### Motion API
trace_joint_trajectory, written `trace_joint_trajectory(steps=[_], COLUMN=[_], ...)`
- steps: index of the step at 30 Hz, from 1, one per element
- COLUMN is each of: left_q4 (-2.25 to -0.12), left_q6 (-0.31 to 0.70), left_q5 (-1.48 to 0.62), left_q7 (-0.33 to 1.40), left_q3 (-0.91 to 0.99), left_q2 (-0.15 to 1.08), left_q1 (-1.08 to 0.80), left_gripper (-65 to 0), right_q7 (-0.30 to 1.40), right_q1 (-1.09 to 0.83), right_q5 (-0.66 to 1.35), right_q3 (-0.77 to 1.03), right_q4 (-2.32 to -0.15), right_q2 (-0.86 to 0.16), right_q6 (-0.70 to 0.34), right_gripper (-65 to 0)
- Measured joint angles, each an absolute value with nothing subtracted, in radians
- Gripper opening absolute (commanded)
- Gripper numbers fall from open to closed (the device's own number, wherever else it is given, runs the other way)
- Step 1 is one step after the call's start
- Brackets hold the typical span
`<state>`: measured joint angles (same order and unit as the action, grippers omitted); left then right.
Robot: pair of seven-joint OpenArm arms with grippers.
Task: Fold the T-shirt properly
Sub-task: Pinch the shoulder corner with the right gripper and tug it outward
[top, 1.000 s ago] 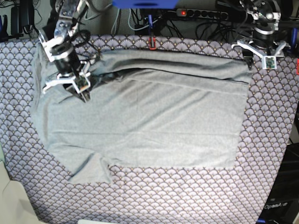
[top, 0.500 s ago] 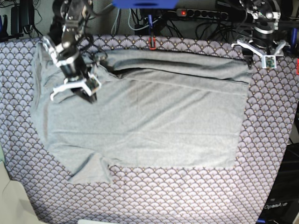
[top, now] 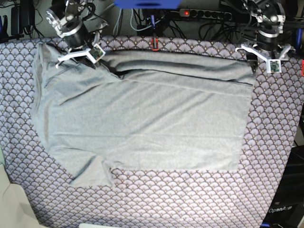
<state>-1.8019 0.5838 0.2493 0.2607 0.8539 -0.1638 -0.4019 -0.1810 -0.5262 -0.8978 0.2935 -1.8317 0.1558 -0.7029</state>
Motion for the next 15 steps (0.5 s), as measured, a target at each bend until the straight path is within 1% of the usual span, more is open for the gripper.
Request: trace_joint_trajectory(steps=[3,6,8,15], left_q4=[-1.802,-1.802,-1.802,-1.802], left_q6=[0.584,0.584,0.584,0.584], left_q5=[0.249,0.250,0.249,0.249], left_q7=[0.260,0.261,0.260,0.261], left_q3=[0.853,0.853,0.855,0.856], left_q2=[-0.164,-0.164,-0.164,-0.164], left_q1=[-0.401,-0.402,-0.402,-0.402], left_gripper=[-31.5,-31.5,-31.5,-31.5], right_q7=[-0.181,-0.184,-0.184,-0.184], right_q1=[-0.525,-0.542,-0.553,-0.559], right_q5=[-0.895,-0.894,-0.894,-0.890], right_q3=[0.294,0.290,0.279,0.268], right_q4=[-1.832,-1.832,-1.832,-1.828], right_q2=[0.156,0.156,0.155,0.158], right_q6=[-0.703,-0.702,-0.703,-0.702], right_gripper=[-44.4,-39.4,-38.4,-38.3])
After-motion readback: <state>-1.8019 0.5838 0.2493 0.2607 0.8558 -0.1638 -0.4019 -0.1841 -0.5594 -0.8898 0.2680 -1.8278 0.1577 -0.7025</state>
